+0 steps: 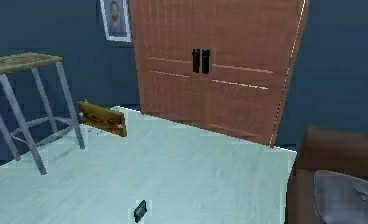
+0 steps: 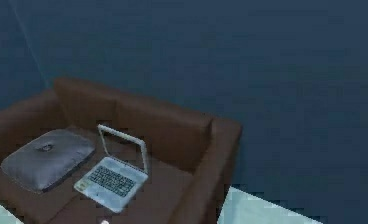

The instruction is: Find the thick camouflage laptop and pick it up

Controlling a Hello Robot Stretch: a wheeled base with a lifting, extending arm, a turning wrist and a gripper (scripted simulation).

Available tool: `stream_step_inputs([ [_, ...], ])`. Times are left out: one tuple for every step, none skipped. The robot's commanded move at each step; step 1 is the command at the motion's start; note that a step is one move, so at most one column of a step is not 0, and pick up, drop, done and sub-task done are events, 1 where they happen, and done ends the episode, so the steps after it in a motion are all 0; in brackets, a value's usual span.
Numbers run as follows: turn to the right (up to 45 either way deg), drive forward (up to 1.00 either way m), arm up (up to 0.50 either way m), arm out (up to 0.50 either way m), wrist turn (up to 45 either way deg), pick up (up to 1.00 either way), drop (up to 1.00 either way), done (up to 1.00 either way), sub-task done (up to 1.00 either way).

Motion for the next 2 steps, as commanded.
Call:
stream_step_inputs([
  [-15.0,0.00,0.00,0.00,0.0,0.00,0.00,0.00,0.00],
  [0.0,0.10,0.00,0.00,0.0,0.00,0.00,0.00,0.00],
])
